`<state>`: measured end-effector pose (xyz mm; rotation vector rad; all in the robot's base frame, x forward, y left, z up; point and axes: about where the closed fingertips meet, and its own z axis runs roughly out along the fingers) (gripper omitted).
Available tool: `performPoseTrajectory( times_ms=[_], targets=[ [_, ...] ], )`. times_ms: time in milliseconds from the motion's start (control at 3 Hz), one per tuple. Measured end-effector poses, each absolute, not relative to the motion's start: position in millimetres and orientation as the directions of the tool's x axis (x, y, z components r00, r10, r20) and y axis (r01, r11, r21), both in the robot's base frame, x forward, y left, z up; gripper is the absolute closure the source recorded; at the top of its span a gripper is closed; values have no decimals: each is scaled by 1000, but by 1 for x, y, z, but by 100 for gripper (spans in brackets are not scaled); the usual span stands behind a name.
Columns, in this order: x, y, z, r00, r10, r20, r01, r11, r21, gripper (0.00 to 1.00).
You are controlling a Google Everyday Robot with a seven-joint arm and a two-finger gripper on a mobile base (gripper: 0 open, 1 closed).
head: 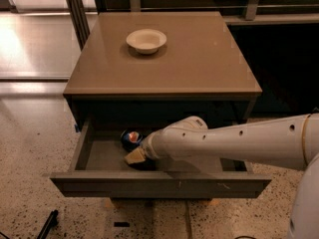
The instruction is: Pick pepsi can from top drawer and place on counter
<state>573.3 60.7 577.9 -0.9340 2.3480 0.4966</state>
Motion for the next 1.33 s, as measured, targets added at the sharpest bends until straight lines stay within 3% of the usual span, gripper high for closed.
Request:
performPoseTrajectory(
  times_ms=[667,1000,1333],
  targets=[
    [573,61,586,-601,-506,-618,-713,689,130,89],
    [573,61,592,-601,-506,-618,-713,689,130,100],
    [577,66,623,-618,-466,-633,-709,678,194,100]
  ],
)
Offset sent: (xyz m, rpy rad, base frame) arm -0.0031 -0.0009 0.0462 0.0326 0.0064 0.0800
